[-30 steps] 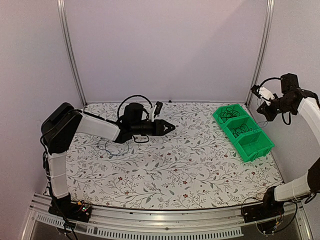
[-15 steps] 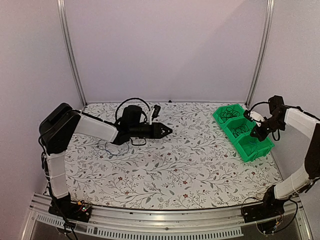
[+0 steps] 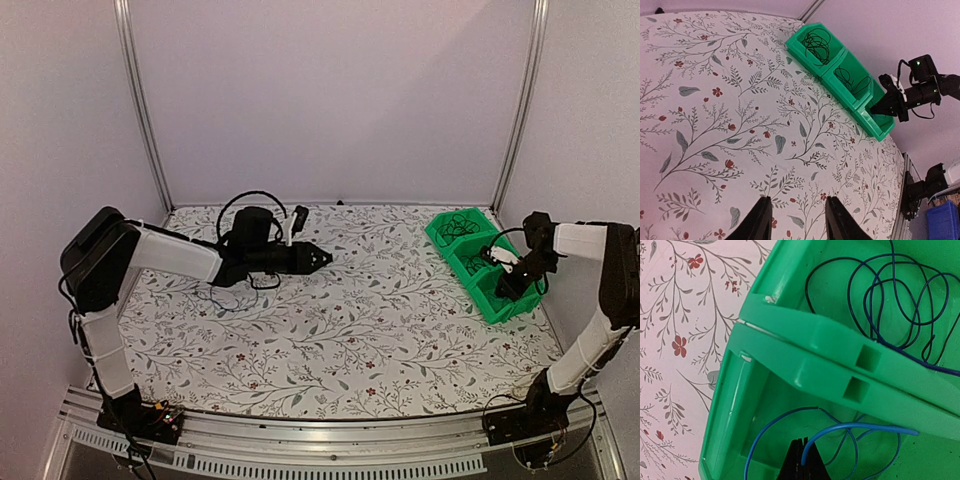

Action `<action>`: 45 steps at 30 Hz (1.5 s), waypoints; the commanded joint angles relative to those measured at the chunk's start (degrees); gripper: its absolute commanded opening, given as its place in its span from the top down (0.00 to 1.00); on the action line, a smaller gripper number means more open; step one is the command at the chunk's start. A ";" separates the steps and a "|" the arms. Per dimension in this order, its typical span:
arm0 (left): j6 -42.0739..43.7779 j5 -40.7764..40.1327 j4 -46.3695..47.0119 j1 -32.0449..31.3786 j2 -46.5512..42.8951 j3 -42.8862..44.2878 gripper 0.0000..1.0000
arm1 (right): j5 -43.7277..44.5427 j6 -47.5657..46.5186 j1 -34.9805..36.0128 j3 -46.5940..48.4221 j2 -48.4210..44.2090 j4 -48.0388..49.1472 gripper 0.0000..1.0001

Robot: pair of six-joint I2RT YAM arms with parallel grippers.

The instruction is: Untangle the cables

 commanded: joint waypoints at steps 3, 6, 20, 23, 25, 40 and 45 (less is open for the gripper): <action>2.10 -6.79 -4.88 4.23 -7.74 -4.51 0.65 | 3.71 -1.88 -0.16 -1.91 0.29 -0.34 1.00; 1.94 -7.87 -5.41 6.58 -10.47 -7.37 0.64 | 5.27 -3.29 -0.16 -3.03 -0.97 -0.53 1.00; 1.76 -23.43 -25.24 13.26 -18.83 -9.91 0.62 | 5.63 -2.90 0.01 20.35 -3.19 -21.64 0.46; 1.05 -29.06 -30.45 14.38 -19.97 -11.19 0.61 | 4.27 -2.92 1.01 23.79 -4.46 -22.65 0.46; -0.11 -31.26 -32.86 15.28 -20.24 -12.09 0.61 | 2.30 -1.88 2.74 24.55 -4.77 -22.03 0.46; -5.46 -39.47 -41.74 21.59 -21.75 -15.15 0.66 | -4.99 7.29 28.59 23.39 0.85 -7.44 0.48; -2.81 -36.50 -39.44 24.43 -17.19 -12.91 0.60 | -7.32 8.33 32.52 23.17 2.79 -4.81 0.48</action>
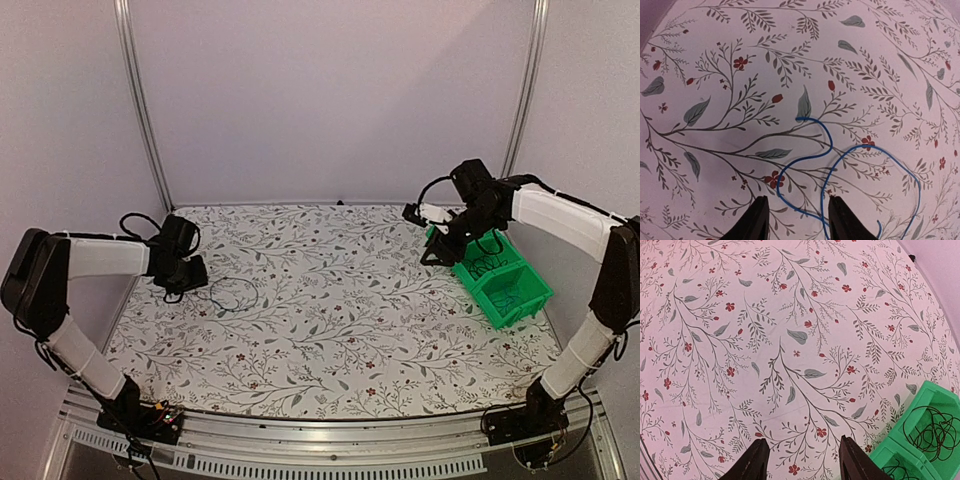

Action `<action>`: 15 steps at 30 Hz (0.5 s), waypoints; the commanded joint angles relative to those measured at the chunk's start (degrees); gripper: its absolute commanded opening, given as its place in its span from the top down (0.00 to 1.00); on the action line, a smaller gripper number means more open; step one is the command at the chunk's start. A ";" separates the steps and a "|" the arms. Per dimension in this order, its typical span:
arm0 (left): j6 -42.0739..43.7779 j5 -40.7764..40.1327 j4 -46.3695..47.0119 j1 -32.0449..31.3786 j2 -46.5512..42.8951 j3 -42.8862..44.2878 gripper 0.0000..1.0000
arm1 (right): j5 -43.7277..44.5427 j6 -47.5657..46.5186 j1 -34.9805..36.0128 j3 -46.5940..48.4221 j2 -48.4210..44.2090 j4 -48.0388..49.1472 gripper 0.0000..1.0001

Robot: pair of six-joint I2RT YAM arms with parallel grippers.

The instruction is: Untangle the cables

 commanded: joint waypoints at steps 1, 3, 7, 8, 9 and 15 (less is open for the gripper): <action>1.73 1.27 0.74 2.12 4.40 2.49 0.60 | -3.35 2.21 2.95 0.79 1.80 3.76 0.48; 2.61 1.58 0.72 2.48 7.20 4.11 0.62 | -3.80 2.78 4.02 1.22 2.63 4.19 0.48; 4.15 2.02 1.82 2.84 11.20 5.79 0.75 | -4.98 3.86 5.80 1.41 3.83 5.00 0.48; 4.66 1.73 1.54 2.89 12.04 6.41 0.82 | -5.02 4.04 6.26 1.39 4.08 5.16 0.48; 5.09 1.40 1.24 2.83 12.62 7.00 0.91 | -5.10 4.17 6.48 1.39 4.26 5.27 0.48; 8.37 7.31 6.28 1.64 10.27 6.26 1.00 | -7.69 4.70 6.96 2.71 5.35 5.76 0.49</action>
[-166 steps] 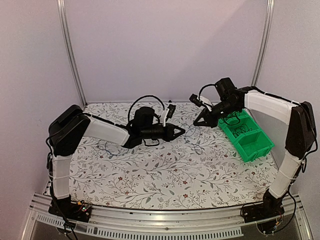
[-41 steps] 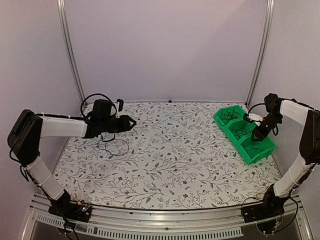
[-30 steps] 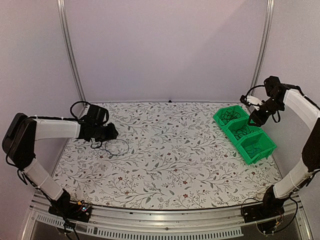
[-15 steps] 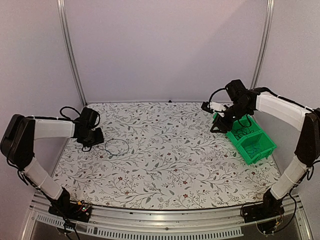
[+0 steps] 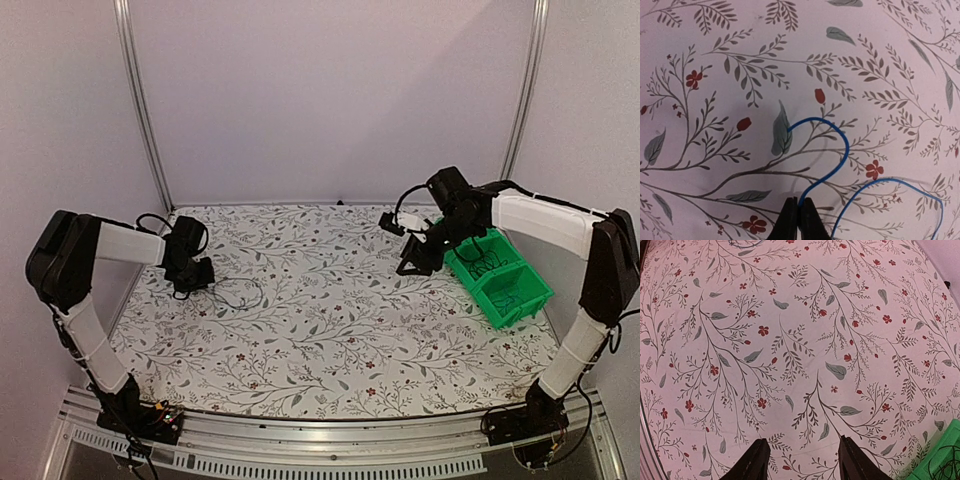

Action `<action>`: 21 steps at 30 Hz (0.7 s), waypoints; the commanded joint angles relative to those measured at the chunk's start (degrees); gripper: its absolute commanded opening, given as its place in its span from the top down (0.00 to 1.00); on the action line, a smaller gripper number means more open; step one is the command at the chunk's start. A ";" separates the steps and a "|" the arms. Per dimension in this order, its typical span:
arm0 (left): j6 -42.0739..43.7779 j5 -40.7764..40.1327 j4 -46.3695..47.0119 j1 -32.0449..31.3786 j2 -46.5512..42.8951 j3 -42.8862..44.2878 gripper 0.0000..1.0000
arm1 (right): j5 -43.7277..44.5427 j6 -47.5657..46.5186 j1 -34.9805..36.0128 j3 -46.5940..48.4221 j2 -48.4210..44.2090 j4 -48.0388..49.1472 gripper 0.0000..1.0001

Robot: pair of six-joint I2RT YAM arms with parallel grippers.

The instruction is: Untangle the cables

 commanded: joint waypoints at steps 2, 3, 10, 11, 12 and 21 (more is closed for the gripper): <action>4.34 8.47 8.21 -2.41 -4.12 -0.98 1.00 | -4.80 1.75 0.38 3.76 1.26 1.37 0.49; 4.88 10.57 9.84 -3.35 -5.04 -1.34 1.00 | -5.83 1.92 0.32 4.47 1.44 1.37 0.49; 8.05 22.24 18.97 -11.65 -9.13 0.22 1.00 | -12.36 4.39 0.90 10.29 4.03 1.82 0.48; 8.57 23.88 20.03 -12.79 -9.45 0.58 1.00 | -12.86 5.04 0.99 11.08 4.37 2.12 0.48; 9.08 25.23 21.07 -13.89 -9.68 0.97 1.00 | -13.30 5.68 1.16 11.80 4.81 2.44 0.48; 7.69 30.46 25.99 -20.58 -9.06 5.70 1.00 | -21.16 10.07 4.14 16.88 10.87 2.10 0.46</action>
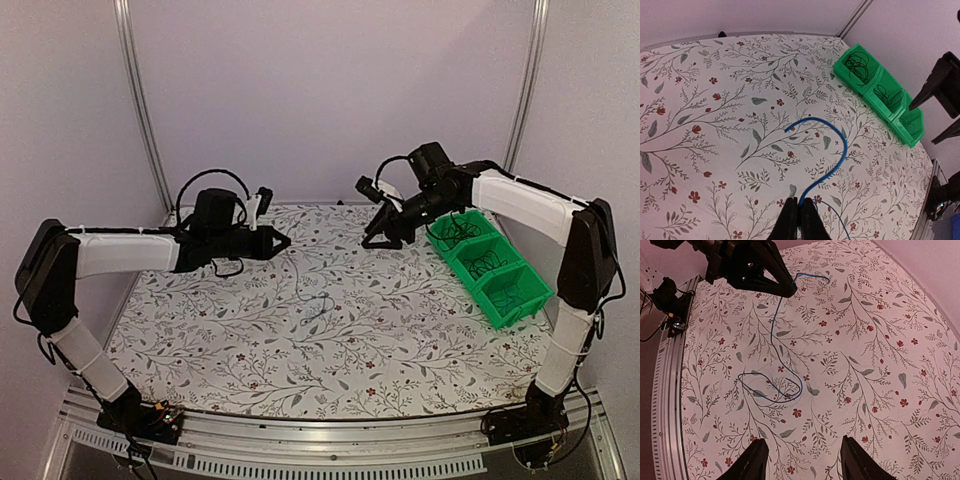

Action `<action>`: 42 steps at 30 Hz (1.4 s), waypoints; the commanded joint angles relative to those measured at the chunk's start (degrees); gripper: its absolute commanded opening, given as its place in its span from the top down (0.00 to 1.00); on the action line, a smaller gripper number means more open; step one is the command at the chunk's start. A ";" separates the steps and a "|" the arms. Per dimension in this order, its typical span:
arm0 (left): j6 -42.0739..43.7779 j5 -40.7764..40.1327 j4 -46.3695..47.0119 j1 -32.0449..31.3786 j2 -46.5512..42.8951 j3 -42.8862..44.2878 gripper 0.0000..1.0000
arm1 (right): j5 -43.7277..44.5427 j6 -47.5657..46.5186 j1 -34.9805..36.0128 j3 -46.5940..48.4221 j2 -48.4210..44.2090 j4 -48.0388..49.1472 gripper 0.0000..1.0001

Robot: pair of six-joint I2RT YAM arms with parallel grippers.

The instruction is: Untangle the cables

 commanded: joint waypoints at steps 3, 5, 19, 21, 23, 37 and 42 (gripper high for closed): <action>-3.32 3.17 6.15 -2.93 -0.25 3.19 1.00 | -7.66 5.98 3.01 2.33 4.56 1.87 0.45; -6.66 3.58 9.03 -3.03 -0.45 2.41 1.00 | -9.00 7.35 3.50 3.26 5.82 2.48 0.45; -15.84 7.31 19.21 -4.10 -0.82 0.85 1.00 | -14.12 12.97 9.73 9.93 16.83 11.16 0.39; -15.77 7.08 19.11 -4.16 -1.38 0.79 1.00 | -14.38 13.94 10.45 10.21 18.09 12.18 0.44; -15.33 6.45 18.55 -4.11 -2.19 0.39 1.00 | -15.00 14.87 10.52 10.16 18.76 12.90 0.57; -13.14 0.29 12.84 -3.92 -2.76 -1.38 0.73 | -4.66 6.72 6.58 5.88 4.01 3.03 1.00; -12.89 -0.27 12.50 -3.83 -0.81 -1.42 0.70 | -1.40 0.21 1.17 6.07 -3.15 -5.33 1.00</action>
